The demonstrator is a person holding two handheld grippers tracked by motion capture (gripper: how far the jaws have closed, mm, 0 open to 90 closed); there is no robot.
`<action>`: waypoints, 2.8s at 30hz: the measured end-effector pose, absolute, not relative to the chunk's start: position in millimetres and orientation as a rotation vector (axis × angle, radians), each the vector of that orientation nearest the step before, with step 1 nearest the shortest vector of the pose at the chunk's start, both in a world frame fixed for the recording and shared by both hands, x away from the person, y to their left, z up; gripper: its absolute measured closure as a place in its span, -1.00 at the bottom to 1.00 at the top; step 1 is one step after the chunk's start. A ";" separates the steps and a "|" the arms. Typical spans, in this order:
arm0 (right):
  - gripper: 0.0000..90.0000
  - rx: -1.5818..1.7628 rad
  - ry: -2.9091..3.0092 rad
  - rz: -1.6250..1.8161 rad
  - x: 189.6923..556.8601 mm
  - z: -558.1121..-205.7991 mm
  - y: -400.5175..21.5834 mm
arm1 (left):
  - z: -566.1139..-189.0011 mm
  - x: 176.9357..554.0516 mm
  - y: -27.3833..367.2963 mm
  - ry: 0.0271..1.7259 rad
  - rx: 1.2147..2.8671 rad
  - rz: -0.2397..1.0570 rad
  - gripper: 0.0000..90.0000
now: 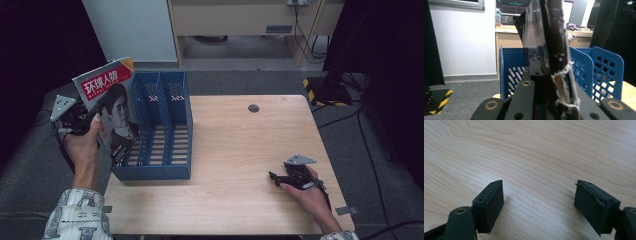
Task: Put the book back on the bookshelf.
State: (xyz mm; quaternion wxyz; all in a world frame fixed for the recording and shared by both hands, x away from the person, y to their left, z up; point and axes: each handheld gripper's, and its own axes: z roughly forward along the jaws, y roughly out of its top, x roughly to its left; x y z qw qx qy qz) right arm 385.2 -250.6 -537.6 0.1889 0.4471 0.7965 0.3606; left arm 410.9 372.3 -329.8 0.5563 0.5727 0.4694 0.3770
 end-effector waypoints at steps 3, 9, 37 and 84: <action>-0.47 1.256 2.242 1.014 385.2 -537.5 -251.0 | -330.6 411.0 372.5 1.111 1.347 0.890 0.92; -0.47 1.262 2.240 1.015 385.1 -537.4 -251.1 | -332.3 410.3 371.9 1.113 1.346 0.893 0.92; -0.47 1.263 2.240 1.014 385.1 -537.4 -251.6 | -357.0 399.8 373.1 1.146 1.336 0.874 0.92; -0.47 1.267 2.238 1.017 385.4 -537.4 -253.2 | -349.1 427.2 386.3 1.457 1.388 0.726 0.90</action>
